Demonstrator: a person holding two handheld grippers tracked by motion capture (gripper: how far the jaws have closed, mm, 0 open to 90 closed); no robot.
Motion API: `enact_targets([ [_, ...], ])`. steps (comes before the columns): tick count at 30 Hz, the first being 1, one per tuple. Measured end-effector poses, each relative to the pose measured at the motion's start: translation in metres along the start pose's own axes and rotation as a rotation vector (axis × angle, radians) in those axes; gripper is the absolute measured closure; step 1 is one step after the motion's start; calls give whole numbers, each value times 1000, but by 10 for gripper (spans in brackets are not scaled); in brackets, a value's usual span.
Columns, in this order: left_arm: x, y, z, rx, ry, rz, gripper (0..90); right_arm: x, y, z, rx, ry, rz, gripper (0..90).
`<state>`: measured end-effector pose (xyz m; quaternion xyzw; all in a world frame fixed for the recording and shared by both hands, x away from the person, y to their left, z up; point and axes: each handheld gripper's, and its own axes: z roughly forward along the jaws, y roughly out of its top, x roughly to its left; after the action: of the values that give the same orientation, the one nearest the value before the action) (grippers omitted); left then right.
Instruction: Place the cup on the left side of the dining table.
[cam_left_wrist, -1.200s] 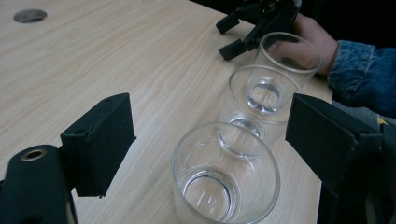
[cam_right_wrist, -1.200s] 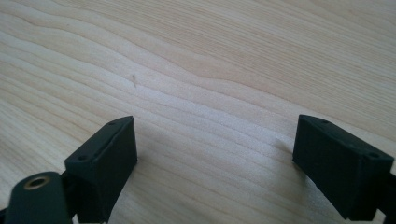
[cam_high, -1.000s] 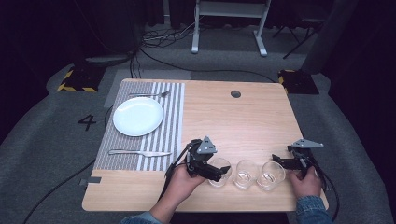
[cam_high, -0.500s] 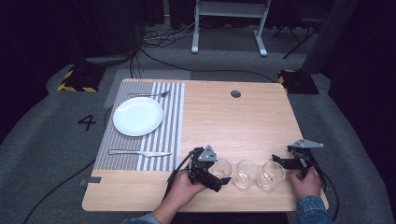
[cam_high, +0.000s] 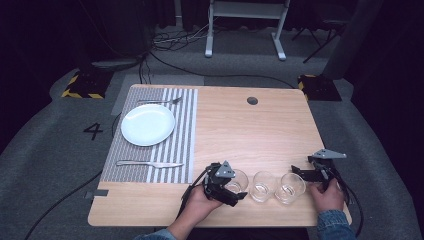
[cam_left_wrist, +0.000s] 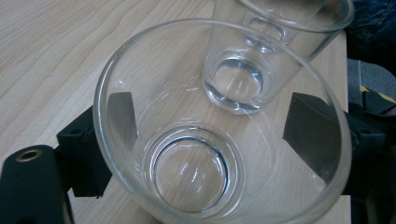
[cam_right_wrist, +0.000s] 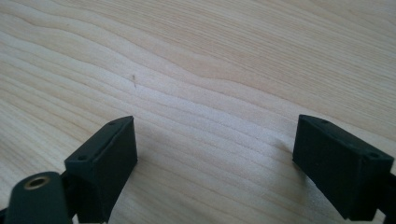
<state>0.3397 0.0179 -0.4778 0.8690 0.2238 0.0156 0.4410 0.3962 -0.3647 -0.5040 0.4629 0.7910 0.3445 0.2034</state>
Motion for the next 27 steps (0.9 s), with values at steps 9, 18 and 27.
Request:
enact_targets([
  [9,-5,0,1,14,57,52,188,0,0,0,0,0,0,137],
  [18,-9,2,0,22,82,37,190,0,0,0,0,1,0,137],
  [27,-12,9,-9,2,92,23,191,0,0,0,0,1,0,137],
])
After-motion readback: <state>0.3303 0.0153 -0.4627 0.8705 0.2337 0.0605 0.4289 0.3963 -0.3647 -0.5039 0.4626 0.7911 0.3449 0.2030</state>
